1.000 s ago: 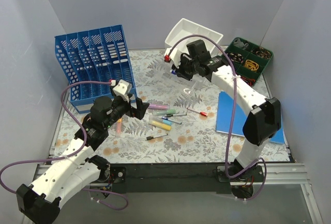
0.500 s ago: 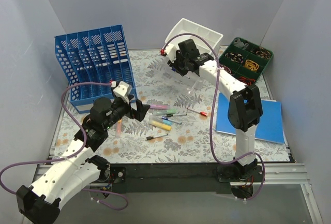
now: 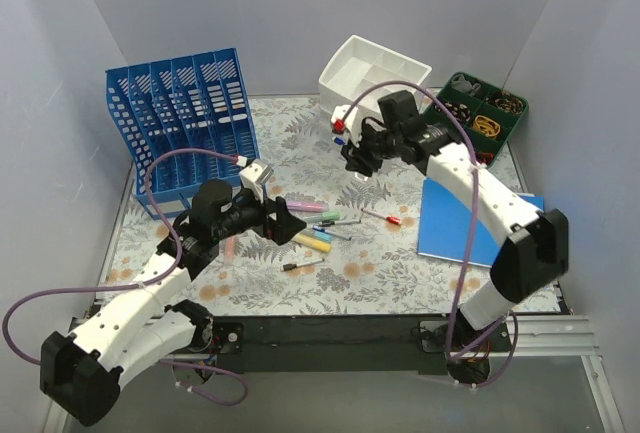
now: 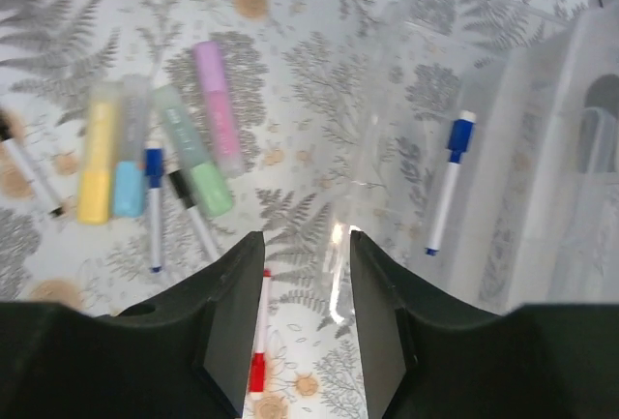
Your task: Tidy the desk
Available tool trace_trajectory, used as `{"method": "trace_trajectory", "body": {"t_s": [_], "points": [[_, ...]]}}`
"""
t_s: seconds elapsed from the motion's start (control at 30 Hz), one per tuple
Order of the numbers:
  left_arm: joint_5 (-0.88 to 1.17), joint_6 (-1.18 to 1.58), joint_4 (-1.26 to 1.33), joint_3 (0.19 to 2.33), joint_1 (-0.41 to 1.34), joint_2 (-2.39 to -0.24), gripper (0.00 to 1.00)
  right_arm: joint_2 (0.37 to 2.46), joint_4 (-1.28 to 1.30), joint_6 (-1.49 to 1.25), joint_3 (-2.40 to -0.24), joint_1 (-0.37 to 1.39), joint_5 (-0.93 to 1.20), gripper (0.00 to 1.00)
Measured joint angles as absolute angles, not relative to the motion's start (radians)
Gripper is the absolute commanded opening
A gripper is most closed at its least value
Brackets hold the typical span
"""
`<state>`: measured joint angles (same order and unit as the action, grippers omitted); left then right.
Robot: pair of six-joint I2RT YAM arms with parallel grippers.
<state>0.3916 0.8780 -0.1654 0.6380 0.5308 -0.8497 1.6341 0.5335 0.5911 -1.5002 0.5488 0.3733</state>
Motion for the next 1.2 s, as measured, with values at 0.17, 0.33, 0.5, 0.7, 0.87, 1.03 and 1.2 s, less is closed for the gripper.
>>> {"method": "trace_trajectory", "body": {"t_s": [0.17,0.33,0.5,0.7,0.87,1.03,1.2], "points": [[0.447,0.979,-0.259,0.669,0.534,-0.899,0.83,1.414,0.557,0.663,-1.271,0.527,0.520,0.49],[0.382,1.069,-0.349,0.699,0.609,-0.966,0.81,1.337,0.576,0.722,-1.104,0.452,0.648,0.49],[0.187,1.135,-0.423,0.724,0.826,-1.111,0.77,1.334,0.584,0.742,-1.048,0.393,0.741,0.49],[-0.040,1.127,-0.512,0.813,0.960,-1.319,0.64,1.325,0.580,0.756,-1.024,0.359,0.823,0.49],[-0.097,1.041,-0.529,0.882,0.978,-1.435,0.56,1.325,0.580,0.763,-1.016,0.346,0.850,0.50],[-0.100,0.952,-0.532,0.919,0.984,-1.531,0.49,1.325,0.580,0.764,-1.016,0.329,0.870,0.49],[-0.105,0.900,-0.551,0.923,0.985,-1.564,0.33,1.325,0.580,0.765,-1.016,0.320,0.875,0.50]]}}
